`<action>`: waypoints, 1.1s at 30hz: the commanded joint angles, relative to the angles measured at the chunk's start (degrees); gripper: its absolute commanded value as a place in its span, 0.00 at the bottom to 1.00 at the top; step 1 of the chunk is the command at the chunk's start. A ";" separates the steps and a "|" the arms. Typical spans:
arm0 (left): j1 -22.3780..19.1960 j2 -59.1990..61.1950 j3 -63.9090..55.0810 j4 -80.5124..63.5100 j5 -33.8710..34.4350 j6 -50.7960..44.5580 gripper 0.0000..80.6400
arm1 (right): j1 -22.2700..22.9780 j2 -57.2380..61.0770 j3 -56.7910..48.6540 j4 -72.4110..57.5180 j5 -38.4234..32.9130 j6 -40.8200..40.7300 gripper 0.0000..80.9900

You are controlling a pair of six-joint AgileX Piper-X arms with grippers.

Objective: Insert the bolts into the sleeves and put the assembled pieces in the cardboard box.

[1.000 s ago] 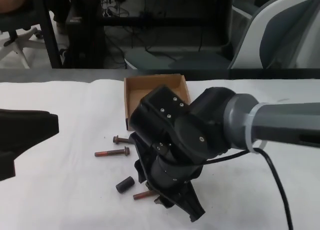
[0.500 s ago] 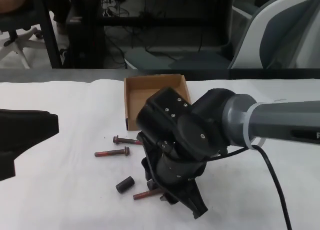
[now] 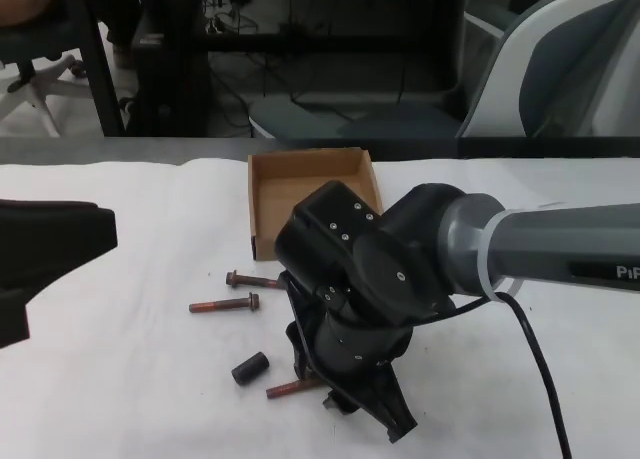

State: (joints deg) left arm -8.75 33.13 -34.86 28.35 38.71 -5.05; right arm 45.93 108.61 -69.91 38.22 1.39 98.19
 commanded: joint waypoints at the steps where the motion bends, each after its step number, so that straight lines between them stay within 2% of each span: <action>1: 0.16 -0.22 -0.02 -0.79 -0.11 -0.11 0.19 | -0.22 0.23 -0.28 -0.29 -0.21 0.94 0.55; 16: 0.05 -0.22 -0.02 -0.78 -0.11 -0.11 0.19 | -0.22 1.24 -0.42 -0.29 -2.18 2.16 0.55; 33: -0.03 -0.22 -0.02 -0.78 -0.11 -0.11 0.19 | 1.81 -0.30 -0.96 0.08 -1.39 2.16 0.55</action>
State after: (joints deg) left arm -8.75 33.13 -34.86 28.35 38.71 -5.05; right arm 47.24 109.29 -70.30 37.86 0.00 99.50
